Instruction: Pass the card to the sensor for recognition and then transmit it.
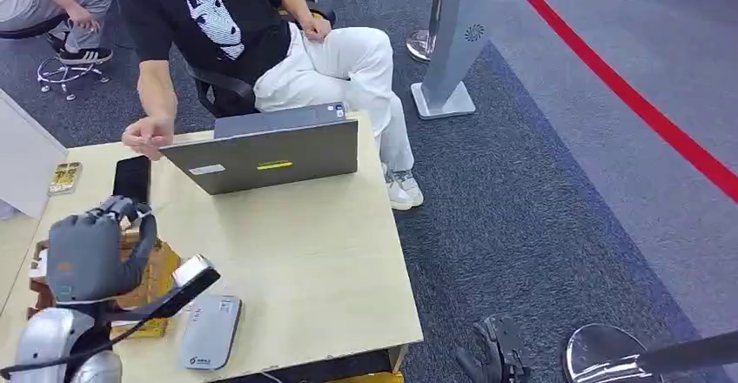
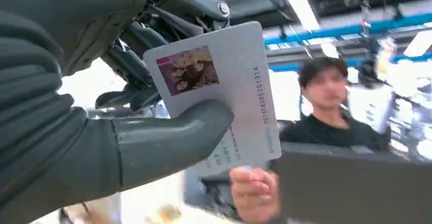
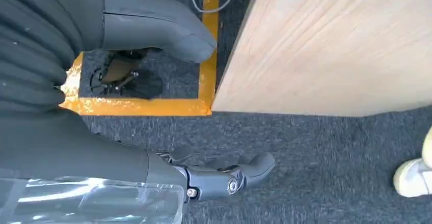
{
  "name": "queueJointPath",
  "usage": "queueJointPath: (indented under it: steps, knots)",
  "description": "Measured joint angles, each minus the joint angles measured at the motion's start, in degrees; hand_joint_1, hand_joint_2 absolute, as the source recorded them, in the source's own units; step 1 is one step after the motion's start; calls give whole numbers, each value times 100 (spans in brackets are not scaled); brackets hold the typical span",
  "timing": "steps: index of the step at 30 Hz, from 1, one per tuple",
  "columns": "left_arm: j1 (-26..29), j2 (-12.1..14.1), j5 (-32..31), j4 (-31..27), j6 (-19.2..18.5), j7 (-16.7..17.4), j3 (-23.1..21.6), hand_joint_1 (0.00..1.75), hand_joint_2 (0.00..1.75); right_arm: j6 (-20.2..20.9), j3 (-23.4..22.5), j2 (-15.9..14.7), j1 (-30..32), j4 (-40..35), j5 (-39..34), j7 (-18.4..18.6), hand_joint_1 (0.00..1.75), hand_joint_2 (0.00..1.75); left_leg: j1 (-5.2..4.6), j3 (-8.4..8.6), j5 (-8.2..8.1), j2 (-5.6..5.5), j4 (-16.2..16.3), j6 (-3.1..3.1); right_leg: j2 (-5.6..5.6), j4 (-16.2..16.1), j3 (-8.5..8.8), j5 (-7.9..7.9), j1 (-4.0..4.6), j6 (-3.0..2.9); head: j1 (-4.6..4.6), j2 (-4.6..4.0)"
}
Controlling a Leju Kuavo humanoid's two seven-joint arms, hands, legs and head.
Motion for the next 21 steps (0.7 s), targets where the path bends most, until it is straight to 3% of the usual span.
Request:
queueJointPath:
  steps: [5, 15, 16, 21]
  knots:
    - [-790, 384, -465, 351, -33, 266, 268, 175, 175, -79, 135, -11, -32, 83, 92, -15, 0, 175, 3, 0, 6, -3, 0, -7, 0, 5, -1, 2, 2, -4, -4, 2]
    - [-1135, 463, -557, 697, -39, 373, 500, 175, 175, -153, 225, -22, -51, 144, 74, -15, 0, 175, -1, -5, 4, -3, 0, -6, 1, 1, -3, 1, -1, -3, -4, 2]
    - [-1136, 468, -559, 706, -37, 376, 516, 0, 175, -162, 238, -28, -53, 146, 74, -15, 0, 175, -1, -5, 4, -2, 0, -6, 1, 1, -3, 1, -1, -3, -4, 2]
    - [-1055, 446, -476, 674, -42, 341, 564, 0, 175, -188, 240, -31, -52, 146, -17, -15, 0, 175, -1, -4, 5, -2, 0, -7, 1, 2, -3, 2, -1, -3, -6, 2]
